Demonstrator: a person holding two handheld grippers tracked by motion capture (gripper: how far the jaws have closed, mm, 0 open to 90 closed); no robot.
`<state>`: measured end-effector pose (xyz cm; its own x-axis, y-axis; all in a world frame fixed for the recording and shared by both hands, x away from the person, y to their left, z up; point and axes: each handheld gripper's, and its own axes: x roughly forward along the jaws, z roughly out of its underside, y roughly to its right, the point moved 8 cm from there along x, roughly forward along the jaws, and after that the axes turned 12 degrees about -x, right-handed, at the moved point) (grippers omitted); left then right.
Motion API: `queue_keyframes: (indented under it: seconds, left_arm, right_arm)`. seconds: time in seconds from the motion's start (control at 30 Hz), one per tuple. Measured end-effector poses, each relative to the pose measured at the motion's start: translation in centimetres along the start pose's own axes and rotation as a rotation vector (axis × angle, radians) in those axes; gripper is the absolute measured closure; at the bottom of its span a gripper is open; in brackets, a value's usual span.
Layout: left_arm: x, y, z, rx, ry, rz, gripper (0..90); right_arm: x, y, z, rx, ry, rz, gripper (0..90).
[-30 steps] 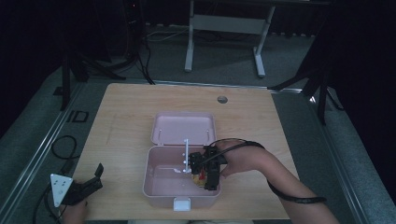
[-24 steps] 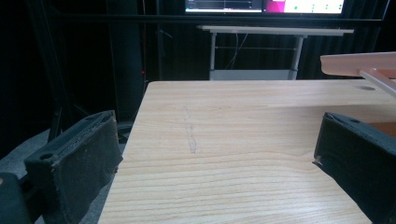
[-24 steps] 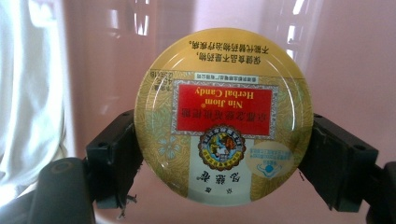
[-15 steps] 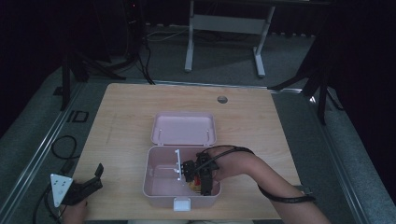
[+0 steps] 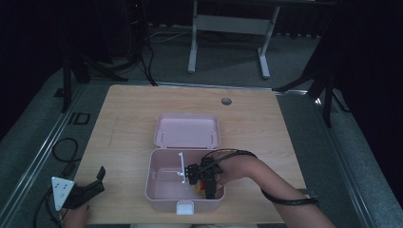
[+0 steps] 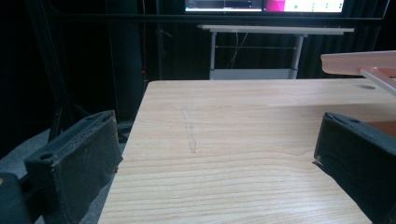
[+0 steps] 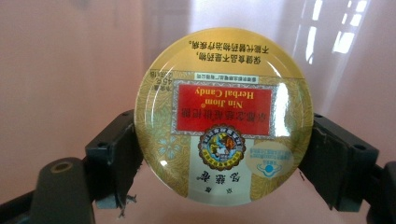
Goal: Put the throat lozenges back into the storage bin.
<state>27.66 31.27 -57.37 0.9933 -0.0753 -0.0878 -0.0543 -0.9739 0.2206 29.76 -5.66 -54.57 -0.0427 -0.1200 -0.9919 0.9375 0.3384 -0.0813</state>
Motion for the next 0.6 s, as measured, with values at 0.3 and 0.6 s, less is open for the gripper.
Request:
queue_keyframes:
  seconds: [0.3,0.6]
  left_arm:
    - [-0.01,-0.01,-0.01,0.001,0.002,-0.001,0.8]
    - [-0.01,0.01,-0.01,0.001,0.002,-0.001,0.8]
  right_arm:
    - [0.13,0.02,-0.05,-0.002,-0.008,0.008,19.3]
    - [-0.28,0.21,-0.06,0.015,0.003,0.032,12.5]
